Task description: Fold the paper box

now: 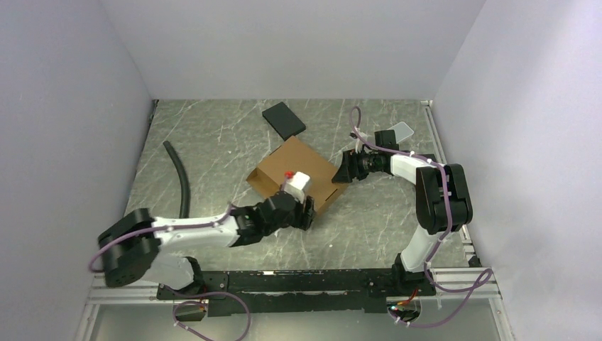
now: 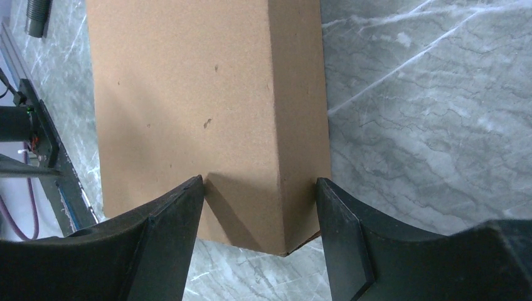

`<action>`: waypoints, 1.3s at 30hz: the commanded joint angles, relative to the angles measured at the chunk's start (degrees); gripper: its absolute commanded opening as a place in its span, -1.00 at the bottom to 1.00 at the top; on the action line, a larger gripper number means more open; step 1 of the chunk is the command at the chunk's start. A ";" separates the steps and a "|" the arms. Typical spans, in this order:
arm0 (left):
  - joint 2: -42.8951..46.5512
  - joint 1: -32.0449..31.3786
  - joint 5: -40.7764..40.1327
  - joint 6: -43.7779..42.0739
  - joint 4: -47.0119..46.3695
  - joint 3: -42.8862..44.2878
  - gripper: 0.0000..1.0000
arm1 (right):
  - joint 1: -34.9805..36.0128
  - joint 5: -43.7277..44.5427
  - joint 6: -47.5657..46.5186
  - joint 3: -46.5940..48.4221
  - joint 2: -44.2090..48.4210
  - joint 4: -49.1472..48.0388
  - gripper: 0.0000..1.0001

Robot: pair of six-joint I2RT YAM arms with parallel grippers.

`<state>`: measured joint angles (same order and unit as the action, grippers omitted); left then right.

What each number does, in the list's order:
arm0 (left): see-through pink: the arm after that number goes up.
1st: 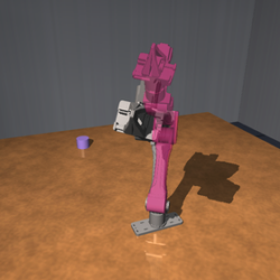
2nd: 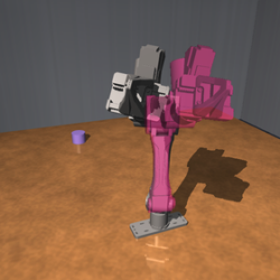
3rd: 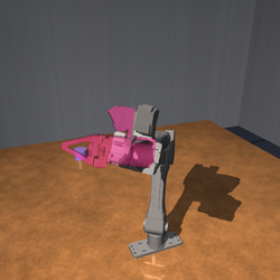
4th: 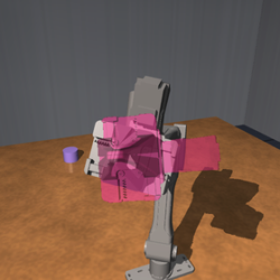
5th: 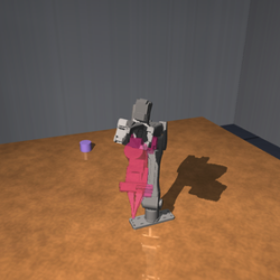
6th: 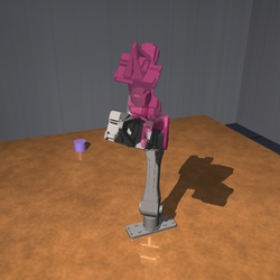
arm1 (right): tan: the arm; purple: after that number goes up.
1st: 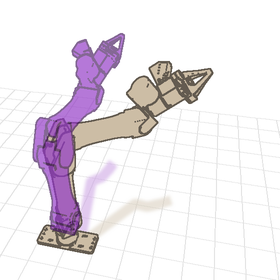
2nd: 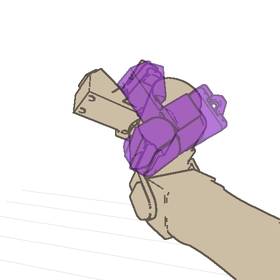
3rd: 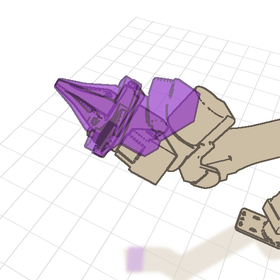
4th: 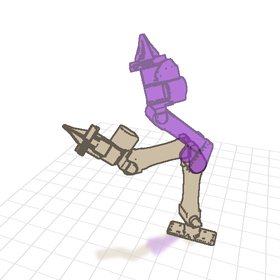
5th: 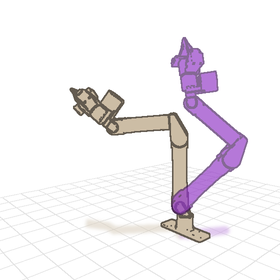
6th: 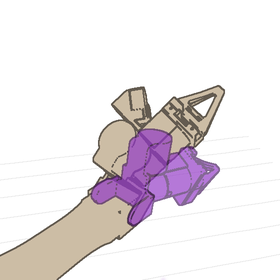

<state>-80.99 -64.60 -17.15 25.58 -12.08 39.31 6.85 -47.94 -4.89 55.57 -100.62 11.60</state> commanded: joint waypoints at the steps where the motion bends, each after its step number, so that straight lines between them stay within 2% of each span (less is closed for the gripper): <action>1: 11.24 3.80 2.01 11.78 10.11 0.21 0.39 | 0.62 1.79 -0.84 1.03 -0.76 2.11 0.36; 5: 20.17 10.45 7.20 24.29 16.30 -5.26 0.53 | 0.62 1.74 -0.73 1.11 -0.92 2.11 0.36; 7: 23.49 12.58 8.56 30.68 15.55 -10.46 0.43 | 0.61 1.78 -0.65 1.16 -1.11 2.10 0.36; 8: 24.33 13.27 8.80 33.83 15.02 -12.40 0.19 | 0.62 1.72 -0.58 1.12 -1.15 2.11 0.36; 10: 25.22 14.08 8.61 39.05 14.52 -15.51 -0.57 | 0.62 1.71 -0.53 1.14 -1.36 2.08 0.36; 11: 25.18 14.44 8.41 40.69 15.17 -16.25 -0.82 | 0.62 1.65 -0.54 1.15 -1.39 2.11 0.36; 12: 24.73 14.65 8.16 41.98 16.23 -16.55 -0.96 | 0.62 1.58 -0.44 1.13 -1.42 2.12 0.36; 13: 24.03 14.82 7.98 43.01 17.34 -16.55 -1.00 | 0.62 1.62 -0.46 1.12 -1.49 2.04 0.36; 16: 19.91 15.57 9.06 44.84 17.13 -16.33 -1.00 | 0.62 1.54 -0.36 1.17 -1.59 1.94 0.36; 21: 8.91 16.45 16.11 45.37 4.82 -14.90 -1.00 | 0.71 1.68 -0.14 1.12 -1.64 1.83 0.36; 27: -6.41 16.23 25.30 49.67 -1.94 -7.81 -1.00 | 0.75 1.80 0.30 0.94 -1.91 1.54 0.36; 32: -13.53 15.90 28.08 53.55 -8.15 -1.65 -1.00 | 1.12 1.73 0.50 0.90 -2.30 1.52 0.36; 35: -14.42 15.93 27.65 53.97 -8.33 2.95 -1.00 | 1.47 2.03 0.61 0.62 -2.24 1.42 0.36; 39: -14.61 15.91 26.43 52.51 -1.41 10.45 -1.00 | 1.97 2.51 0.50 0.61 -2.55 1.49 0.35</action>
<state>-95.98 -48.58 9.65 77.32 -11.70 40.25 6.87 -47.42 -4.03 56.21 -101.30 11.18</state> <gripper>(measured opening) 0.006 0.683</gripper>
